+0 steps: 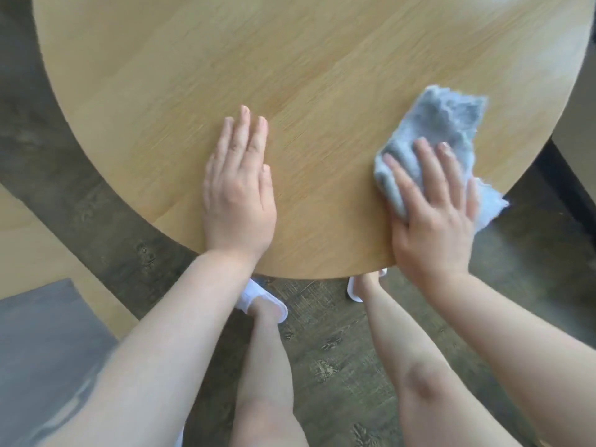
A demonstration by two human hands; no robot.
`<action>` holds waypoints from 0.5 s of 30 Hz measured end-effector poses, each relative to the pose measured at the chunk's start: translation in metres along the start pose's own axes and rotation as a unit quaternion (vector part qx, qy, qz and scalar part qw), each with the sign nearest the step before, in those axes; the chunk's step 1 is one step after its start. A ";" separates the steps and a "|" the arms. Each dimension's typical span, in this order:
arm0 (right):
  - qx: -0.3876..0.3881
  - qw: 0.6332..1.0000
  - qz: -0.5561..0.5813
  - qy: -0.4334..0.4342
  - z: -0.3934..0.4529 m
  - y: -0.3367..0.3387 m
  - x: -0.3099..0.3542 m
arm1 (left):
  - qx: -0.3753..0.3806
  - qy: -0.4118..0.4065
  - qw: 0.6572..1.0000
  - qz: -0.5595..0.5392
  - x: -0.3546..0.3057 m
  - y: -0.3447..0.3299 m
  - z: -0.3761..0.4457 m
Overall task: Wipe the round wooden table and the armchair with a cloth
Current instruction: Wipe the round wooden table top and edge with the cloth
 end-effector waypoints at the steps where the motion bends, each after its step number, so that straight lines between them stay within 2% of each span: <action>1: -0.029 0.993 0.022 -0.114 0.010 0.007 -0.007 | -0.003 -0.002 1.000 0.011 0.016 0.009 0.011; 2: -0.064 0.976 0.053 -0.203 0.018 0.009 0.003 | 0.002 -0.010 1.000 0.023 0.033 0.016 0.023; 3: -0.084 0.966 0.082 -0.229 0.026 0.008 0.028 | 0.014 -0.025 0.999 0.037 0.045 0.019 0.035; 4: -0.073 0.976 0.092 -0.181 0.029 0.004 0.064 | 0.027 -0.038 0.998 0.051 0.055 0.020 0.046; 6: 0.013 0.997 0.069 0.042 0.009 -0.018 0.125 | 0.030 -0.045 0.995 0.078 0.065 0.020 0.056; 7: 0.037 0.994 0.042 0.096 -0.002 -0.026 0.129 | 0.028 -0.046 0.995 0.087 0.064 0.019 0.058; 8: 0.041 0.996 0.017 0.078 -0.008 -0.028 0.117 | 0.027 -0.051 0.994 0.092 0.063 0.017 0.058; 10: 0.003 0.993 0.008 -0.114 -0.008 -0.019 0.084 | 0.029 -0.057 0.994 0.093 0.063 0.016 0.055; 12: -0.029 0.954 0.009 -0.299 0.007 -0.013 0.082 | 0.036 -0.059 0.993 0.095 0.066 0.016 0.056; 13: -0.041 0.945 0.026 -0.323 0.019 -0.012 0.100 | 0.042 -0.061 0.992 0.098 0.066 0.016 0.058; 14: -0.039 0.956 0.050 -0.287 0.031 -0.013 0.127 | 0.046 -0.062 0.991 0.105 0.066 0.016 0.059; 15: -0.037 0.975 0.079 -0.205 0.036 -0.017 0.155 | 0.047 -0.060 0.990 0.118 0.066 0.015 0.060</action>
Point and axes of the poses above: each hand's wrist, its own z-axis towards the middle knuckle, its own y-axis out of the back of the hand, x = y × z, the point moved 3 cm from there along z, towards the middle knuckle, and after that the axes turned 1 degree about -z, right-handed, at the moved point
